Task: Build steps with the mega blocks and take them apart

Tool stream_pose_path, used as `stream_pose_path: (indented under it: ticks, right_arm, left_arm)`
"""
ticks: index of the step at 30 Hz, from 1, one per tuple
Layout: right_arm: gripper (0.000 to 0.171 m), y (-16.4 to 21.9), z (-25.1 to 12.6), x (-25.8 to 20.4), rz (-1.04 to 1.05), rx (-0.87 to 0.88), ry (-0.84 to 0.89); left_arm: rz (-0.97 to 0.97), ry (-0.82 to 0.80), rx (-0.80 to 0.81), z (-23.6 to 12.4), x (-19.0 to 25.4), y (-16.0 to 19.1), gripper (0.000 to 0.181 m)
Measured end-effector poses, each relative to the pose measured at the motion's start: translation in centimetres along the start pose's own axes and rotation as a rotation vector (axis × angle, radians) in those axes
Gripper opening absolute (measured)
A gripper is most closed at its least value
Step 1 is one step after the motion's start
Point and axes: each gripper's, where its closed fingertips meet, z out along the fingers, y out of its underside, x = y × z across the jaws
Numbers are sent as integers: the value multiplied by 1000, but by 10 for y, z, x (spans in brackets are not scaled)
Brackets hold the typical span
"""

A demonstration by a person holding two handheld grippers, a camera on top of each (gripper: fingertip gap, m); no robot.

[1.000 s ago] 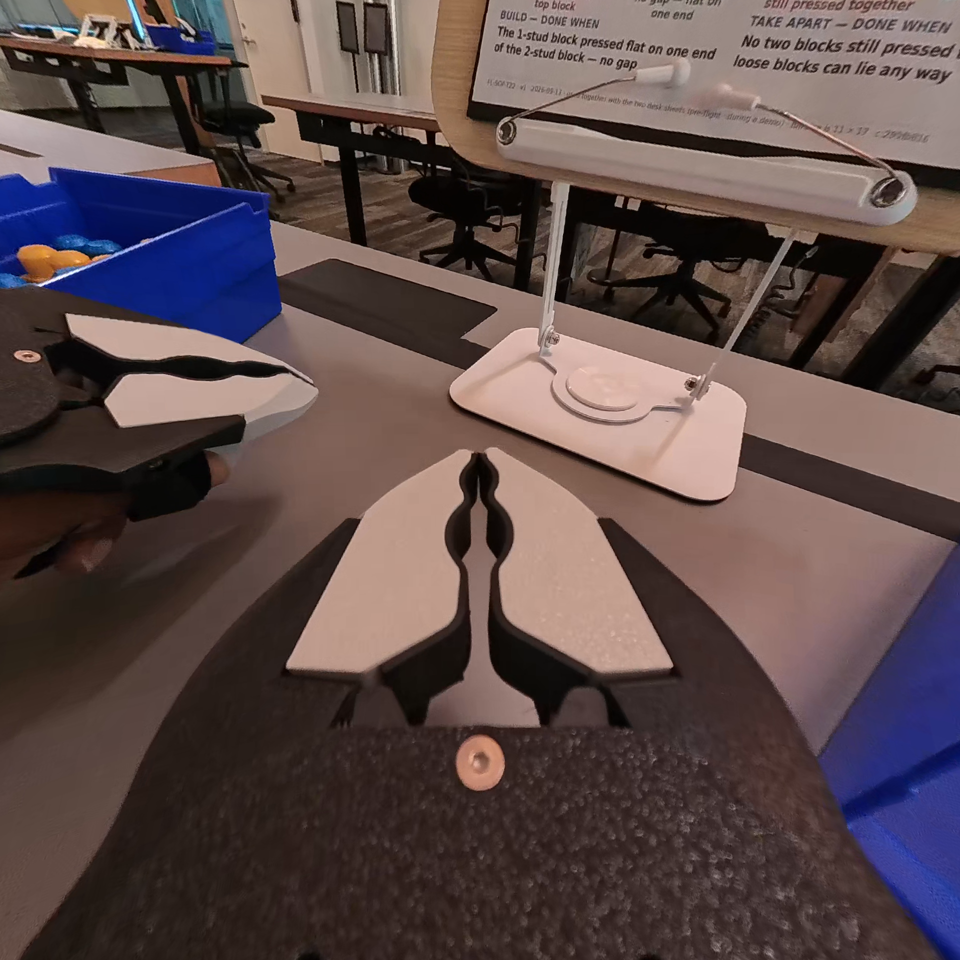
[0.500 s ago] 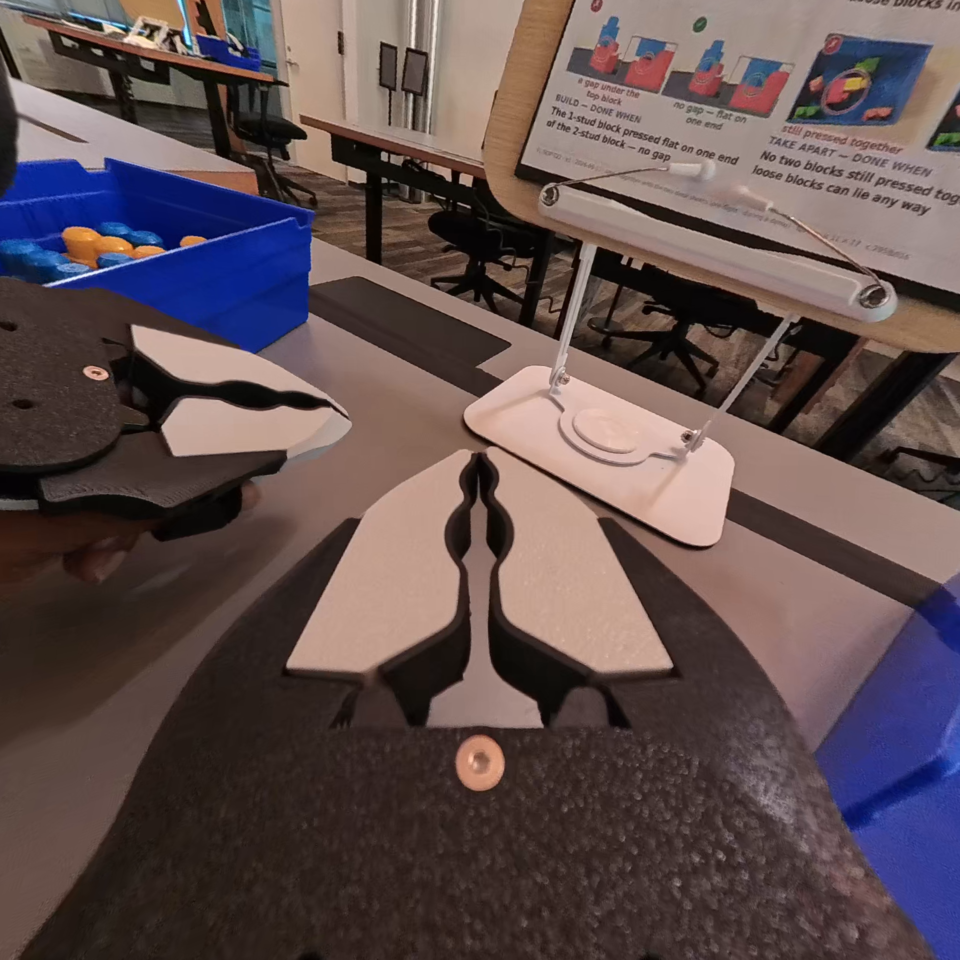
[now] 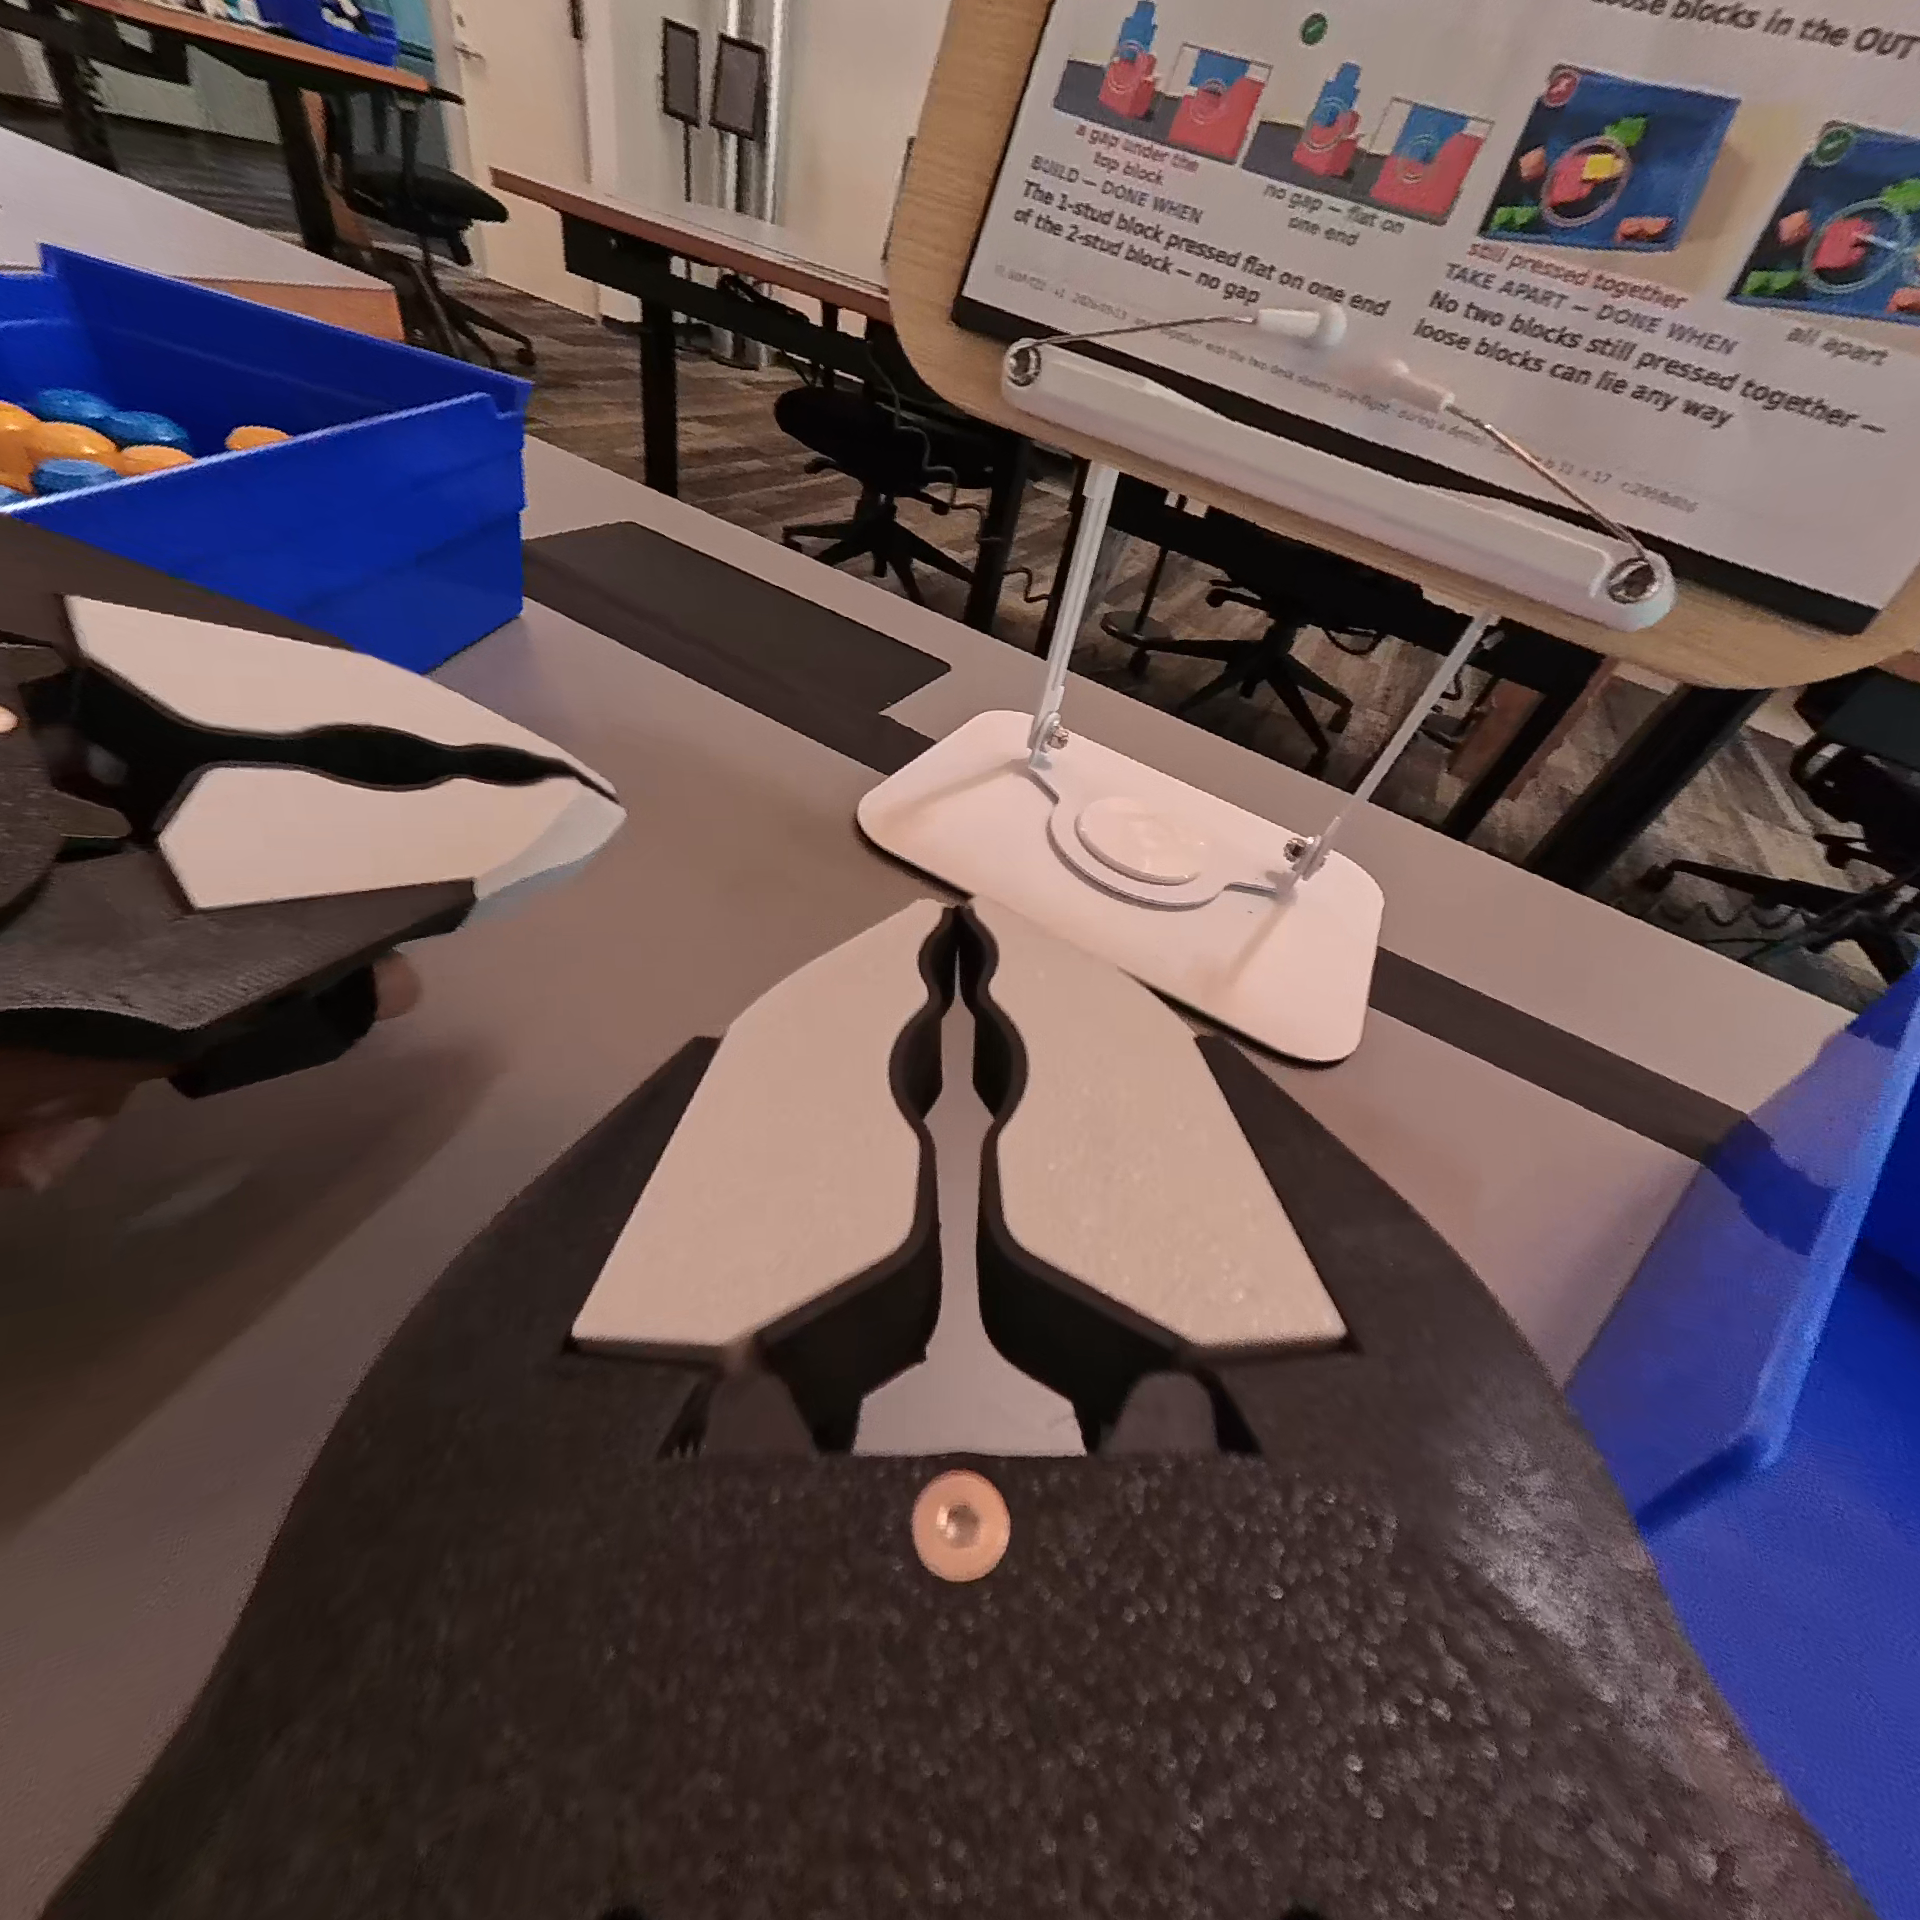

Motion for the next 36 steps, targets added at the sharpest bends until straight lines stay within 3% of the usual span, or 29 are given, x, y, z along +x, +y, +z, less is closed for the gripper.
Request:
stream_pose_path:
  ticks: [36]
  right_arm:
    - [0,3,2,-11,10,-20,-50]
  left_arm:
    - [-12,8,21,-6,3,-7,0]
